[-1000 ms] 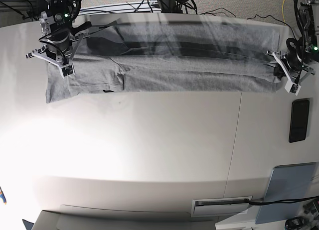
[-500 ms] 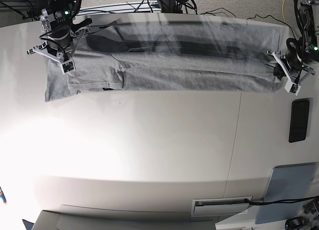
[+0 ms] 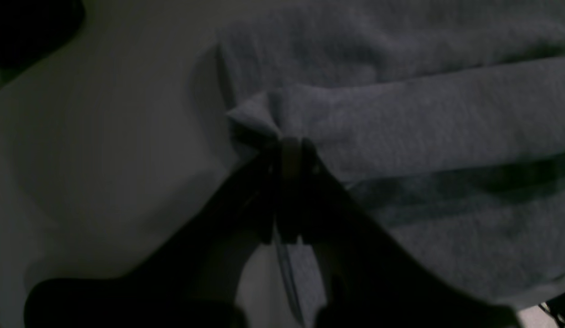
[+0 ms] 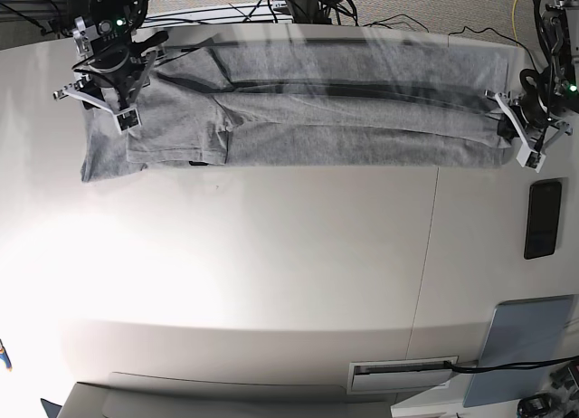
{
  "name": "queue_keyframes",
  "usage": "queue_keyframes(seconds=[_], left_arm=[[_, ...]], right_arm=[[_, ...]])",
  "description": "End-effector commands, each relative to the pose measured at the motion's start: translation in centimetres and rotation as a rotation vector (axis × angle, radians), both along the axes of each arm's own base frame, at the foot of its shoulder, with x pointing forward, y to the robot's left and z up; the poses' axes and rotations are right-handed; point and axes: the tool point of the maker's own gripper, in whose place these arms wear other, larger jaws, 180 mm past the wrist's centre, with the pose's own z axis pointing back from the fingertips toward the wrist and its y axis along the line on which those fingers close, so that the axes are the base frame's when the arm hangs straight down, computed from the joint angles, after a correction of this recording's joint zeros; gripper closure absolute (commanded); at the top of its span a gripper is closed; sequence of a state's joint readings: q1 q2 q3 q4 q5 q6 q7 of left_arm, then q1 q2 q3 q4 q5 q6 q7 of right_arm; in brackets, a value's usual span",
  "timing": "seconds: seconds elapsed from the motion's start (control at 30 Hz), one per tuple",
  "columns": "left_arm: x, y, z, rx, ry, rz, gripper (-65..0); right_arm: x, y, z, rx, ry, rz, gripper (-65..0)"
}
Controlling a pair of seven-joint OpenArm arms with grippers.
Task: Fold the T-shirt properly
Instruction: 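Lower the folded hem onto the shirt and release both grippers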
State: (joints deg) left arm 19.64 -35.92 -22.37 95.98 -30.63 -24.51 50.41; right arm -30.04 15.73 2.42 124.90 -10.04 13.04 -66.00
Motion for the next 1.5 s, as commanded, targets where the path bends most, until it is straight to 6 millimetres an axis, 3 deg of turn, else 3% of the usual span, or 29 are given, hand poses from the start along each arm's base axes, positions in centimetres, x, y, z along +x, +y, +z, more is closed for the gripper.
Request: queue_keyframes(seconds=[0.0,0.07,0.2,0.3,0.5,0.6,0.8,0.87,1.03,1.23,1.47], left_arm=[[0.5,0.8,1.1,0.028,-0.019,-0.015,0.0],[0.3,0.6,1.0,0.029,-0.008,-0.035,-0.6],[0.3,0.6,0.8,0.024,-0.007,-0.022,-25.2],[0.3,1.3,0.3,0.018,-0.005,0.059,-33.1],[-0.1,3.1,-1.4,-0.011,-0.012,0.171,-33.1],[-0.8,2.9,-2.6,-0.087,0.010,0.207,-32.9],[-1.9,2.1,-4.2,-0.240,0.042,0.240,-26.6],[-2.1,1.9,-4.4,-0.278,0.045,0.249,-21.1],[-1.8,0.7,-4.0,-0.339,0.028,0.208,-0.3],[-1.7,1.1,-3.8,-0.322,0.026,0.194,0.0],[0.1,4.6,-1.0,-0.257,-0.069,0.277,0.0]], right_arm=[[0.4,-0.3,0.8,-0.017,-0.029,0.005,-23.3],[0.5,-0.3,0.9,-0.016,-0.035,0.008,-23.2],[0.8,-0.1,1.0,-0.012,-0.048,0.016,-23.2],[0.9,-0.1,1.1,-0.011,-0.053,0.018,-23.2],[1.3,0.0,1.3,-0.009,-0.069,0.021,-23.2],[1.6,0.1,1.4,-0.004,-0.087,0.032,-23.2],[1.9,0.4,1.6,0.002,-0.108,0.045,-23.2],[1.9,0.4,1.6,0.002,-0.107,0.045,-23.2],[2.0,0.4,1.6,0.002,-0.108,0.045,-23.2],[2.1,0.4,1.7,0.004,-0.116,0.051,-23.2],[2.4,0.6,1.9,0.010,-0.133,0.061,-23.2]])
